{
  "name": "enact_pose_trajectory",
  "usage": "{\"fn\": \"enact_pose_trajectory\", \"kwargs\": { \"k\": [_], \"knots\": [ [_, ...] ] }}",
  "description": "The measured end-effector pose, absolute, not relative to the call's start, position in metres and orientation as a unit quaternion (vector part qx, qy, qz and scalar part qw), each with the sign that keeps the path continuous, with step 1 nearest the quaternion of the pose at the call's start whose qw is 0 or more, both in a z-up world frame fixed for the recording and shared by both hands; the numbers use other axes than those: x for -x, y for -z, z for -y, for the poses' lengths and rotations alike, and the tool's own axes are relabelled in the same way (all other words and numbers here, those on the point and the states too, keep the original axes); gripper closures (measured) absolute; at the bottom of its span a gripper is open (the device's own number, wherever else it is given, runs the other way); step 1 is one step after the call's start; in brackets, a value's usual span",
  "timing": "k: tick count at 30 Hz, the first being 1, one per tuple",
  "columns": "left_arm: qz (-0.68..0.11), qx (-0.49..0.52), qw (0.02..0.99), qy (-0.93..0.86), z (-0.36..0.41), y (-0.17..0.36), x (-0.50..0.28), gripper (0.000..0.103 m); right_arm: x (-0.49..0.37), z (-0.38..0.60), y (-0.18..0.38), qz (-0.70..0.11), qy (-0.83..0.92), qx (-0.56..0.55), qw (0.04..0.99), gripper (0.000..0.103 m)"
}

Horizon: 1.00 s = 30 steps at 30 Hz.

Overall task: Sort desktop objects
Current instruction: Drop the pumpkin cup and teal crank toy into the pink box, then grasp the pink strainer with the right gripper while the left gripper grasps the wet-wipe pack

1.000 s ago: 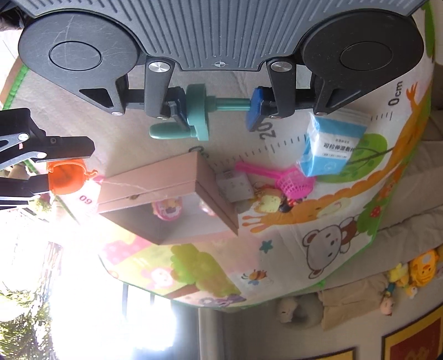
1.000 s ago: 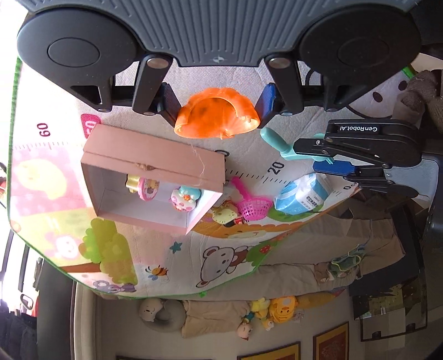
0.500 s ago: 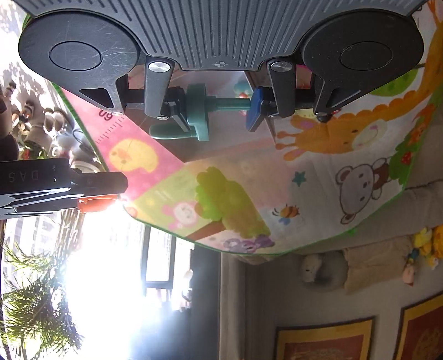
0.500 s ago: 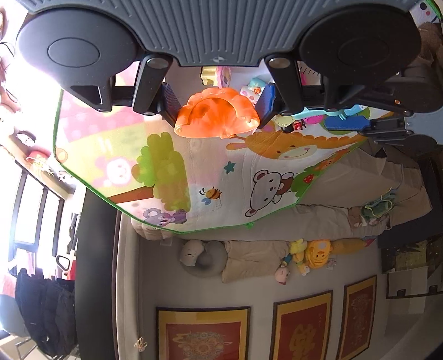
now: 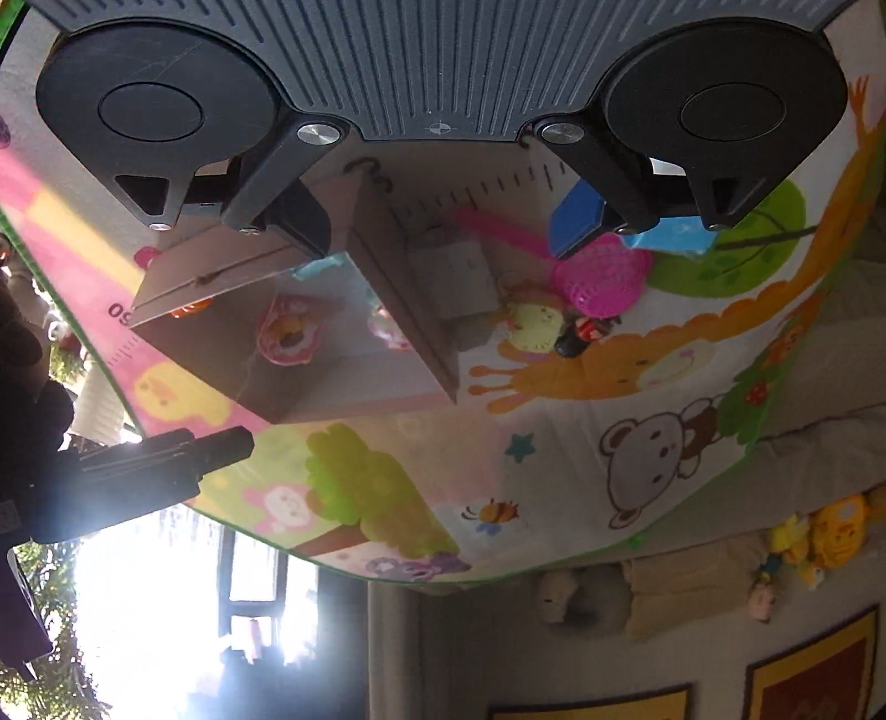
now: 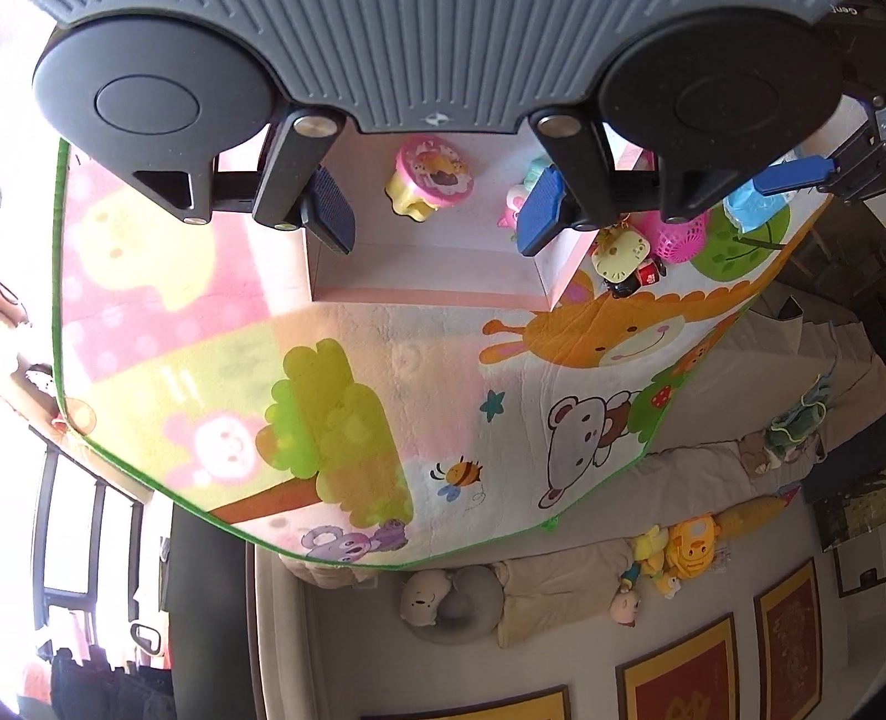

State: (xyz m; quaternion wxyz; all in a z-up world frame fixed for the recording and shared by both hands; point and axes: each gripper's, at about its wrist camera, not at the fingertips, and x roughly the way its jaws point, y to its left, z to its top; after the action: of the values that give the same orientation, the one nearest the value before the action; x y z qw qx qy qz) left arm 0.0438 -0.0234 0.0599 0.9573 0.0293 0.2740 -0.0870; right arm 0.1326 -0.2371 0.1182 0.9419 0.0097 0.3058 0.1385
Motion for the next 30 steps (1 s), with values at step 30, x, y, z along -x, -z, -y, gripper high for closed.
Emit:
{"fn": "enact_pose_trajectory", "kwargs": {
  "k": [30],
  "knots": [
    [-0.286, -0.049, 0.957, -0.025, -0.076, -0.016, -0.005, 0.043, -0.196, -0.017, -0.03, -0.415, -0.237, 0.075, 0.875, 0.027]
  ]
}}
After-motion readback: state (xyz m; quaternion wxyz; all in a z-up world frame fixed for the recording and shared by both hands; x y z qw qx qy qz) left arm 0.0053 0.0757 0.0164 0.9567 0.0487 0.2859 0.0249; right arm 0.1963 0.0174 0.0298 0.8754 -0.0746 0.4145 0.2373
